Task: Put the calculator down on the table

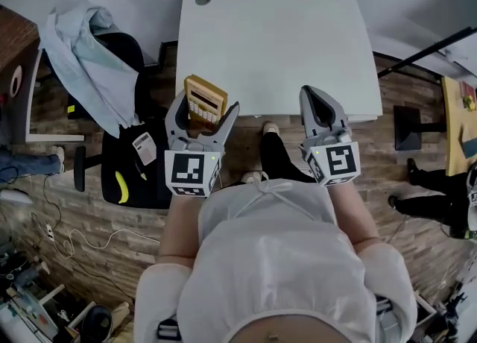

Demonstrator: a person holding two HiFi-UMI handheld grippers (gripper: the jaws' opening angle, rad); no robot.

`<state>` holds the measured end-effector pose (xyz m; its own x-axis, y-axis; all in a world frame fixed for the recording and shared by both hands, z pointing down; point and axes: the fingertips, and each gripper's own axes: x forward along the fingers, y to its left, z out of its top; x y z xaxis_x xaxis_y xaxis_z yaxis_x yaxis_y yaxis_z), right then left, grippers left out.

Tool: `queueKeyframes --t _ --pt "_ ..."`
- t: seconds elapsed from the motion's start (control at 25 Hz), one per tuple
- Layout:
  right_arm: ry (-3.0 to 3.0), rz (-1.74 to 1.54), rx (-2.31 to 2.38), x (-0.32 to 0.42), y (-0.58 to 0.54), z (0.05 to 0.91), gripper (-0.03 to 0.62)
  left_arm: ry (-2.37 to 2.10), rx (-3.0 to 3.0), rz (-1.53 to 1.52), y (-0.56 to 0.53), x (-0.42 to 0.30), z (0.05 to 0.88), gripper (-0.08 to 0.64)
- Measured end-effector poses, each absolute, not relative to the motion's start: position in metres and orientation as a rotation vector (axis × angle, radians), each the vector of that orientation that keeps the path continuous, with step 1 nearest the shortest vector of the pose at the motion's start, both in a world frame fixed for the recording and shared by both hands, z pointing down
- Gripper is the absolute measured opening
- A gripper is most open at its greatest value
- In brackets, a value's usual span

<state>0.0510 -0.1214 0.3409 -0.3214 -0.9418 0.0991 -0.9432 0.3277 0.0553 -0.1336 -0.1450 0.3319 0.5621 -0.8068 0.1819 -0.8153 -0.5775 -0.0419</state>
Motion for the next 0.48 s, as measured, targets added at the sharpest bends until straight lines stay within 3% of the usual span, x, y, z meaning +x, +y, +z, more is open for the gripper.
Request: queueKeyframes --t 0.48 --pt "-2.483 0.138 1.637 0.116 -0.262 0.380 0.006 -1.442 2.576 0.455 -0.273 -0.072 0.393 0.414"
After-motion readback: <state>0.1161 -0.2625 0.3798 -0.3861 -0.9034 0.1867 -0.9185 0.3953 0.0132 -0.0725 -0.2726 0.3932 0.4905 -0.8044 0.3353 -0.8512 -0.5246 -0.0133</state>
